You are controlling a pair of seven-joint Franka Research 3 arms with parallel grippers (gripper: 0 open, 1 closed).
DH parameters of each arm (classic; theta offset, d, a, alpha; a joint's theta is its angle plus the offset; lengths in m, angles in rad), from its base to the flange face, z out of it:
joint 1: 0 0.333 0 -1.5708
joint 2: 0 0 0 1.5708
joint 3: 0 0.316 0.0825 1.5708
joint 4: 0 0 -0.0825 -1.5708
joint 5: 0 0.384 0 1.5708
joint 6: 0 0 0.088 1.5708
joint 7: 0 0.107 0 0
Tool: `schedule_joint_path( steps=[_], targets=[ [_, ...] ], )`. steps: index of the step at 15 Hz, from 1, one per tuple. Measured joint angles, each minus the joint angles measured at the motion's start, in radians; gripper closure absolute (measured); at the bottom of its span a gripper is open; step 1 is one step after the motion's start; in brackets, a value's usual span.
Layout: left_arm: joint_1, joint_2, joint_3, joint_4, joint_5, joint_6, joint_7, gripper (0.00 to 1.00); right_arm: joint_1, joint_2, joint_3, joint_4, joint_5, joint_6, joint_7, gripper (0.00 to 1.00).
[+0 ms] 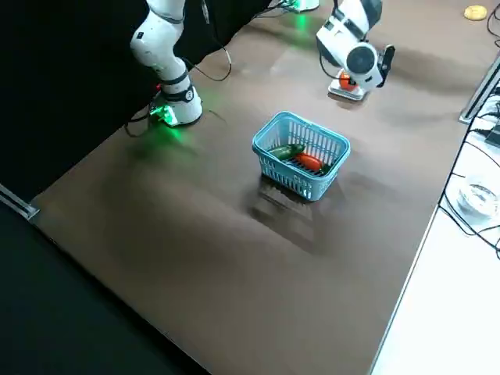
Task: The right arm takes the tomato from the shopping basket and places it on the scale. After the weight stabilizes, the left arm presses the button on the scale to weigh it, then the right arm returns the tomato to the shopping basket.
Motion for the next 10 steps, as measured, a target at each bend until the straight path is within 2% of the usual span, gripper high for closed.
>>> schedule_joint_path(
  steps=[1, 6, 10],
  targets=[
    [0.013, -0.010, 0.002, 0.000, 0.000, -0.018, -0.012, 0.00, 0.000, 0.021, 0.000, -0.009, 0.044, 0.000, -0.054, 0.00],
    [0.168, -0.054, 0.002, 0.032, -0.005, -0.097, -0.053, 0.00, 0.022, 0.097, 0.004, -0.047, 0.188, 0.083, -0.279, 0.00],
    [0.175, -0.098, 0.005, 0.041, 0.004, -0.137, -0.220, 0.00, 0.045, 0.136, 0.005, -0.054, 0.250, 0.094, -0.351, 0.00]
  ],
)
